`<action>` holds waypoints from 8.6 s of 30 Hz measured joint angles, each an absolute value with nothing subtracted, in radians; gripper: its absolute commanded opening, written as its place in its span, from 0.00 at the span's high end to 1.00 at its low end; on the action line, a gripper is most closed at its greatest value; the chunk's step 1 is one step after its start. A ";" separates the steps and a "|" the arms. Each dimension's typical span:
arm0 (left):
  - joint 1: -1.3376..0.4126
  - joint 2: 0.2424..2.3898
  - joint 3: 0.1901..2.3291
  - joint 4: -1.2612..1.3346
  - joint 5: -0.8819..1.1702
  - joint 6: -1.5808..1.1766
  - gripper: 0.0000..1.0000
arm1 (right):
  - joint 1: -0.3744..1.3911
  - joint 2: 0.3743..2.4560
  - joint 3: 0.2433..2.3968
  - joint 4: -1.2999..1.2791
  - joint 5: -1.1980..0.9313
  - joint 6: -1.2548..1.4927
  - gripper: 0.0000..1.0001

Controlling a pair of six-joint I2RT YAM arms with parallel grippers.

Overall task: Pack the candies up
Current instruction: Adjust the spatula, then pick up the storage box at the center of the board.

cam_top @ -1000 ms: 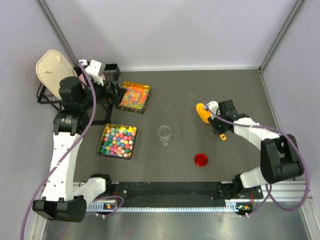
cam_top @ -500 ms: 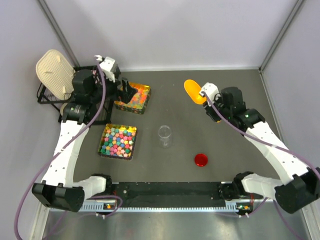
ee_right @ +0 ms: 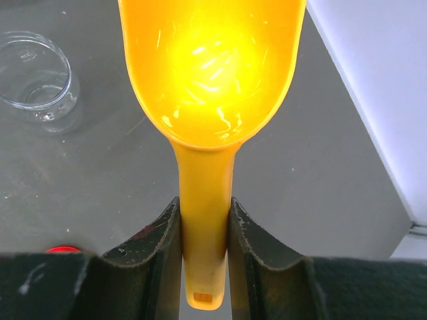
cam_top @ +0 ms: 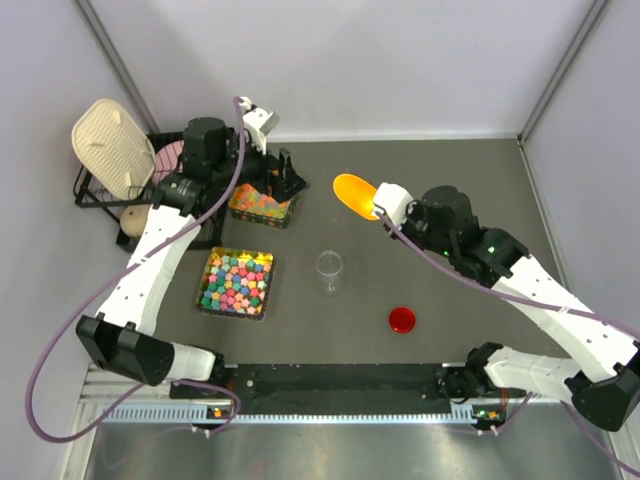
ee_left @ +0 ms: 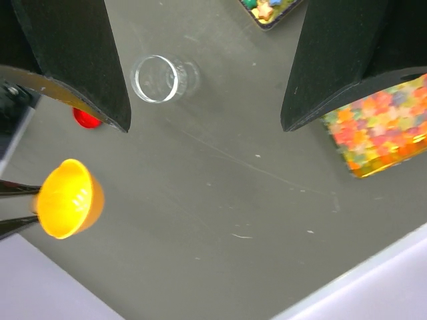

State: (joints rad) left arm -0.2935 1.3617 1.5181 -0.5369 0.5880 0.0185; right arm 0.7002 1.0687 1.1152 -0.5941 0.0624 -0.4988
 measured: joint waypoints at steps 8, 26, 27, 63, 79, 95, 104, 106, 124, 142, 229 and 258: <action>-0.309 1.389 1.520 -0.551 0.733 0.012 0.01 | 0.766 1.099 1.115 -0.578 0.139 -0.547 1.00; -0.356 1.482 1.521 -0.560 0.852 -0.010 0.20 | 0.892 1.134 1.115 -0.517 0.247 -0.605 1.00; -0.356 1.483 1.521 -0.563 0.852 -0.011 0.22 | 0.898 1.134 1.115 -0.516 0.250 -0.607 1.00; -0.373 1.483 1.520 -0.599 0.916 0.010 1.00 | 0.941 1.108 1.112 -0.521 0.280 -0.633 0.67; -0.360 1.484 1.464 -0.537 1.091 -0.053 1.00 | 0.958 0.982 1.052 -0.425 0.125 -0.680 0.54; -0.336 1.489 1.403 -0.432 1.160 -0.169 1.00 | 0.959 1.042 1.052 -0.340 0.114 -0.661 0.76; -0.327 1.503 1.376 -0.387 1.168 -0.211 1.00 | 0.958 1.021 1.045 -0.352 0.078 -0.658 0.56; -0.324 1.510 1.373 -0.381 1.161 -0.211 1.00 | 0.959 1.002 1.045 -0.346 0.057 -0.657 0.56; -0.306 1.547 1.319 -0.266 1.216 -0.298 1.00 | 0.959 0.988 0.987 -0.295 0.062 -0.665 0.40; -0.304 1.547 1.309 -0.237 1.258 -0.308 1.00 | 0.939 1.017 0.968 -0.224 0.085 -0.689 0.61; -0.205 1.862 1.679 -0.535 0.193 0.008 0.01 | 0.704 0.916 0.920 -0.279 0.136 -0.562 1.00; -0.128 2.201 1.937 -0.637 -0.104 0.135 0.15 | 0.704 0.915 0.890 -0.281 0.125 -0.545 1.00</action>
State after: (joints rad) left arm -0.1280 2.2009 1.9373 -0.6369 -0.1036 0.1349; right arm 0.7040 0.9154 0.8898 -0.2813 0.1253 -0.5453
